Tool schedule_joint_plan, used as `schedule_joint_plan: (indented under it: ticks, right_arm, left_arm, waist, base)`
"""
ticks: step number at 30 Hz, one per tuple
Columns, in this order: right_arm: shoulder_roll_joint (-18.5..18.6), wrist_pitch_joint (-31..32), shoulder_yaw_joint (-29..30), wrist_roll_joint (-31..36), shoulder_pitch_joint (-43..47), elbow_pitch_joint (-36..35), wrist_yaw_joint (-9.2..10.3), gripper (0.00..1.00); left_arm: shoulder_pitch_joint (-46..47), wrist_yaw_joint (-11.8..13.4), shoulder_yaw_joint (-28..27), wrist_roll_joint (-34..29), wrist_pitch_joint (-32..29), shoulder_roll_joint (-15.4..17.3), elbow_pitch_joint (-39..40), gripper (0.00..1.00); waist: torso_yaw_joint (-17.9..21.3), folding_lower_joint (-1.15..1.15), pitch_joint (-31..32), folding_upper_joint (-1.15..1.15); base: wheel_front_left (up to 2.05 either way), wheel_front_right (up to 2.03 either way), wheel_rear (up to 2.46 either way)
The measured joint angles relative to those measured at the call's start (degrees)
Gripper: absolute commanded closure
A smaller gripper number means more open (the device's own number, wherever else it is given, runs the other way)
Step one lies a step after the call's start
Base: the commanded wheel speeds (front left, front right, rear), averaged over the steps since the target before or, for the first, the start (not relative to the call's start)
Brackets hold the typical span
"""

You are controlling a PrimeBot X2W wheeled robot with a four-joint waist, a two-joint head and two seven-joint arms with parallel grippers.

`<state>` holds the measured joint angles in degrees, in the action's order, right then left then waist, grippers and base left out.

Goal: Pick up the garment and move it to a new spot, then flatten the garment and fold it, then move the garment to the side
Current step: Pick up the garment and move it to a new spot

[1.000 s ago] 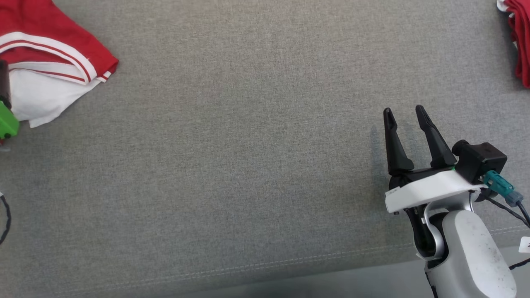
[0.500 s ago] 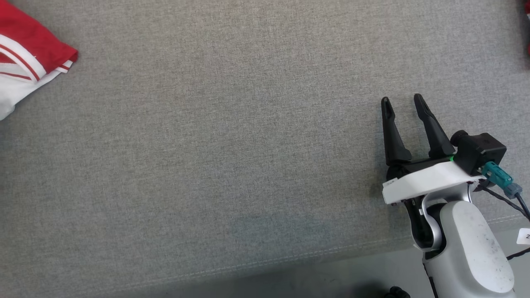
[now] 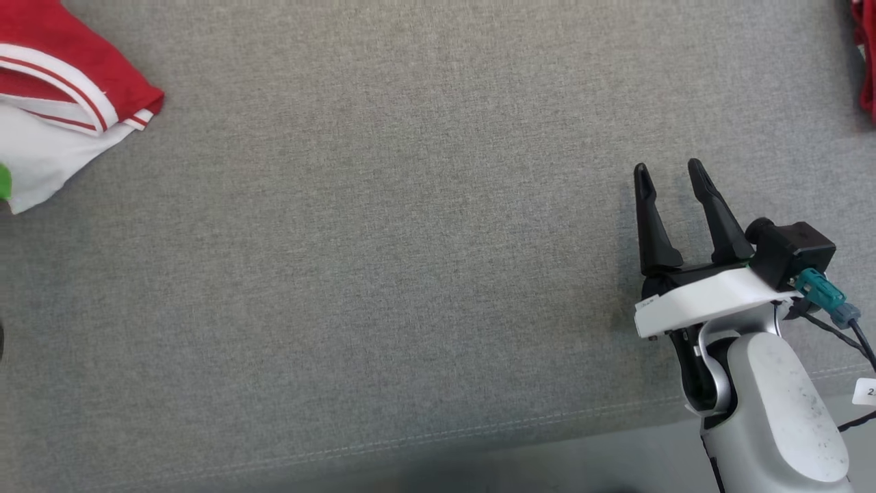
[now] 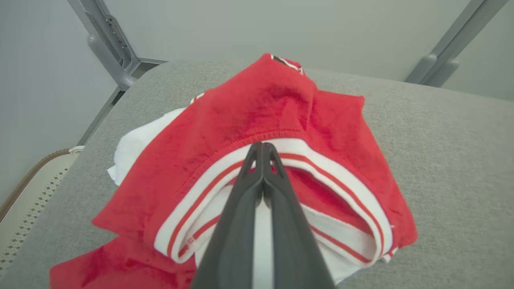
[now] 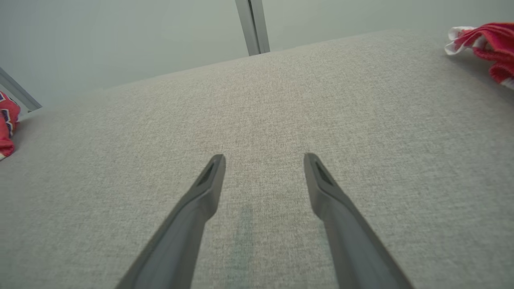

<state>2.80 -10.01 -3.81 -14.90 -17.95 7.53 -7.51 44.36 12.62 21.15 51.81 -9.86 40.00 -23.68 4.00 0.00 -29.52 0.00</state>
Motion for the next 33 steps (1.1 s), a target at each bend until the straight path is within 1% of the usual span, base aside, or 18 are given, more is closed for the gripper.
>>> schedule_joint_plan:
  ticks: [5, 15, 20, 24, 25, 26, 29, 30, 31, 33]
  right_arm:
    - [0.0, -0.16, -0.01, -0.03, 0.41, 0.9, 0.0, 0.0]
    - [0.01, -0.12, 0.55, -0.32, 2.66, 1.35, 0.01, 0.0]
    - [0.01, 0.09, 1.29, -0.31, 3.85, 1.52, 0.01, 0.0]
    - [-0.01, 0.36, 2.2, -0.12, 5.02, 1.51, 0.01, 0.0]
    - [0.0, 0.54, 2.44, -0.07, 5.2, 1.37, 0.01, 0.0]
    - [0.02, 0.69, 2.71, 0.03, 5.4, 1.23, 0.0, 0.0]
    - [0.0, 1.32, 3.2, 0.51, 6.1, 0.71, 0.01, 0.0]
    - [0.01, 1.45, 3.34, 0.51, 6.17, 0.48, 0.01, 0.0]
    - [0.01, 1.65, 3.46, 0.54, 6.3, 0.23, 0.0, 0.0]
    - [0.0, 1.98, 3.68, 0.73, 6.99, -0.23, 0.0, 0.0]
  left_arm:
    - [0.91, -0.01, 0.8, -0.52, 1.13, -1.47, 4.1, 1.0]
    - [-0.67, 0.56, 1.57, -0.85, 0.12, -0.78, 6.68, 1.0]
    - [-2.94, 0.57, 2.15, -1.6, 1.99, -0.31, 8.42, 1.0]
    - [-5.29, 0.56, 2.96, -1.93, 3.91, -1.01, 10.36, 1.0]
    - [-5.94, 0.56, 3.19, -2.03, 4.17, -1.2, 10.81, 0.9]
    - [-6.6, 0.56, 3.34, -2.04, 4.7, -1.41, 11.32, 0.7]
    - [-8.47, 0.57, 3.72, -2.24, 6.19, -1.79, 12.9, 0.5]
    - [-9.14, 0.58, 3.87, -2.47, 6.71, -1.91, 13.45, 0.04]
    - [-9.88, 0.59, 4.02, -2.53, 7.28, -2.1, 14.06, 0.0]
    - [-11.48, 0.79, 4.22, -2.53, 8.56, -2.79, 15.21, 0.0]
  waist:
    - [-0.78, 0.0, 3.47, 0.0]
    - [-1.01, -0.01, 9.11, 0.0]
    - [-0.73, -0.01, 11.09, 0.0]
    - [-0.64, -0.01, 13.04, 0.0]
    - [-0.64, -0.01, 13.55, 0.0]
    - [-0.65, -0.01, 14.07, 0.0]
    - [-0.72, -0.01, 15.54, 0.0]
    - [-0.76, -0.01, 16.01, 0.0]
    - [-0.81, -0.01, 16.5, 0.0]
    - [-0.91, -0.01, 17.43, 0.0]
  base:
    - [0.0, 0.0, 0.0]
    - [0.0, 0.0, 0.0]
    - [0.0, 0.0, 0.0]
    - [0.0, 0.0, 0.0]
    - [0.0, 0.0, 0.0]
    - [0.0, 0.0, 0.0]
    - [0.0, 0.0, 0.0]
    - [0.0, 0.0, 0.0]
    - [0.0, 0.0, 0.0]
    - [0.0, 0.0, 0.0]
